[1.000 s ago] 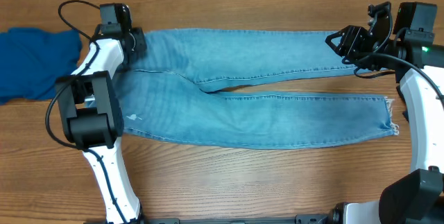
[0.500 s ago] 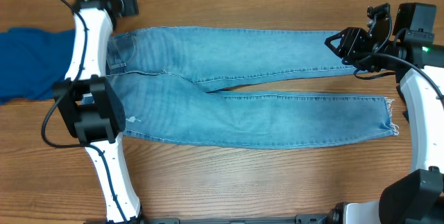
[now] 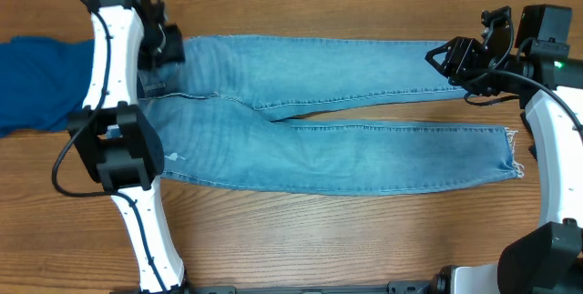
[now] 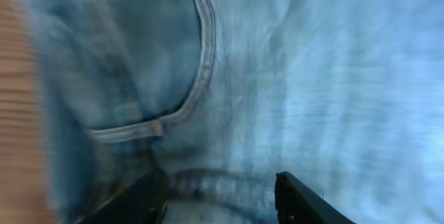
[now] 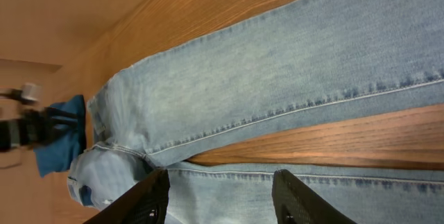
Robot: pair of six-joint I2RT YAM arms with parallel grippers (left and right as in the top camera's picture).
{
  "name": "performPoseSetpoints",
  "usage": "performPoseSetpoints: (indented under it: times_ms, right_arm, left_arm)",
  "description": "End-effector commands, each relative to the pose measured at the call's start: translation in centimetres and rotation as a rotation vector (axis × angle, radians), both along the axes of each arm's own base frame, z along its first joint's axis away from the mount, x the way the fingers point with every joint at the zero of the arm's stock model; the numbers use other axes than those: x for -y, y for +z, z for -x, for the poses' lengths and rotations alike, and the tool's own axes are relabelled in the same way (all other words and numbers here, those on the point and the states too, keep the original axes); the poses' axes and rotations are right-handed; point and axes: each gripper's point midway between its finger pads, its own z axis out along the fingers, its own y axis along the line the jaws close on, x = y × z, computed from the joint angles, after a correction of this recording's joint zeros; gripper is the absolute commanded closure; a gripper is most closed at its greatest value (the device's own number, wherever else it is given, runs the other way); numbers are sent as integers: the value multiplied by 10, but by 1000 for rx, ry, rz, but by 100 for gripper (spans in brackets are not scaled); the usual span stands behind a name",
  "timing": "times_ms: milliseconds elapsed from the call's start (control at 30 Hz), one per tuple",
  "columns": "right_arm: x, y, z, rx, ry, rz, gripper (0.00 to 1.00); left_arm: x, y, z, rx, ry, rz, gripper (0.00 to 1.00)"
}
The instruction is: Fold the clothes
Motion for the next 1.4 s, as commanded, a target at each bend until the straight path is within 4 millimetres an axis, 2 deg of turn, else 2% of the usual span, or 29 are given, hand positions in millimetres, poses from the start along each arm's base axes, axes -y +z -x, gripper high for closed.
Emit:
performPoseSetpoints:
  times_ms: [0,200,333,500,667,833,900,1000,1133,1200,1267,1367]
  right_arm:
    - [0,22,1,59,2,-3,48]
    - [0,22,1,59,2,-3,48]
    - [0,22,0,60,2,-3,48]
    - [0,22,1,59,2,-4,48]
    - [0,22,1,59,2,-4,49]
    - [-2,22,1,59,7,-10,49]
    - [-2,22,2,56,8,-14,49]
    - [-2,21,3,50,8,-14,49]
    - [0,19,4,45,8,5,48]
    - [2,17,4,52,19,36,47]
    - [3,15,6,49,26,50,47]
    - [8,10,8,26,12,76,44]
  left_arm:
    - [19,-60,16,-87,0,39,46]
    - [21,-95,10,-30,-5,38,45]
    - [17,-108,-8,58,-4,16,45]
    - [8,-111,-48,221,5,-20,45]
    - [-4,-97,-78,354,36,-28,46]
    - [-24,-68,-105,473,71,-39,47]
    - [-30,-50,-115,510,77,-33,47]
    - [-38,-12,-127,550,83,-39,47]
    - [-46,49,-130,567,42,-72,44]
    - [-45,84,-123,562,15,-86,43]
    - [-42,111,-108,530,13,-81,43]
    - [-27,135,-68,426,-3,-47,43]
